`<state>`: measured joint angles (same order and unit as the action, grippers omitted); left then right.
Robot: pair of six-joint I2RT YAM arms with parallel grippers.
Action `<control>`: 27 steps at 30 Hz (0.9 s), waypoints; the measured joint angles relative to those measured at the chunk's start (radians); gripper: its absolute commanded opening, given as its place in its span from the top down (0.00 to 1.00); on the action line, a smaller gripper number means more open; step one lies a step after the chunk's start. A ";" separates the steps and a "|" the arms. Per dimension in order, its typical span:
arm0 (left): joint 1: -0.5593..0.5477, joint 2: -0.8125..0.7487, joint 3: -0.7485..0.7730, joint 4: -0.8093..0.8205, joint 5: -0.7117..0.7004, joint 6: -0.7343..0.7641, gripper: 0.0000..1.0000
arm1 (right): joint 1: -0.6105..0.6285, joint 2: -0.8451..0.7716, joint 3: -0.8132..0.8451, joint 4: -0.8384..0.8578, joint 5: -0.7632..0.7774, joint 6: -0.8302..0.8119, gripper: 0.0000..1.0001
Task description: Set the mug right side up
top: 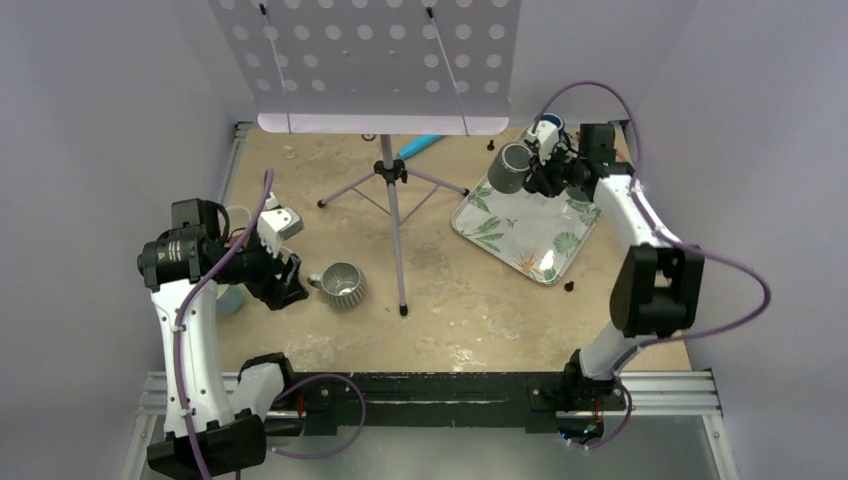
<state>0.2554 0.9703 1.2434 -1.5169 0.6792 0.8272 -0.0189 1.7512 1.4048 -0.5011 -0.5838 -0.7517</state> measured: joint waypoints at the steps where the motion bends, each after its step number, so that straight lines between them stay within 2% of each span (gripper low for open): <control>1: -0.002 -0.011 0.000 -0.003 0.049 -0.007 0.21 | 0.013 -0.081 -0.060 0.054 0.018 0.077 1.00; 8: -0.003 -0.039 0.072 -0.042 0.421 -0.079 0.19 | 0.195 -0.494 -0.381 0.284 0.084 0.434 1.00; 13: -0.003 -0.074 0.126 0.035 0.623 -0.259 0.18 | 0.323 -0.752 -0.566 0.357 0.069 0.629 1.00; 21: -0.003 -0.170 0.084 0.365 0.765 -0.723 0.16 | 0.564 -0.997 -0.607 0.508 0.068 0.891 1.00; 23: -0.003 -0.185 0.059 0.485 0.789 -0.882 0.14 | 0.632 -1.017 -0.607 0.569 0.071 0.938 1.00; 27: -0.003 -0.187 0.049 0.579 0.800 -1.015 0.13 | 0.771 -1.003 -0.607 0.717 0.103 1.027 1.00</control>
<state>0.2520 0.7834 1.2926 -0.9375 1.4796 -0.1875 0.7521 0.7486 0.7982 0.2161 -0.4805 0.2752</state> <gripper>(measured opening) 0.860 0.190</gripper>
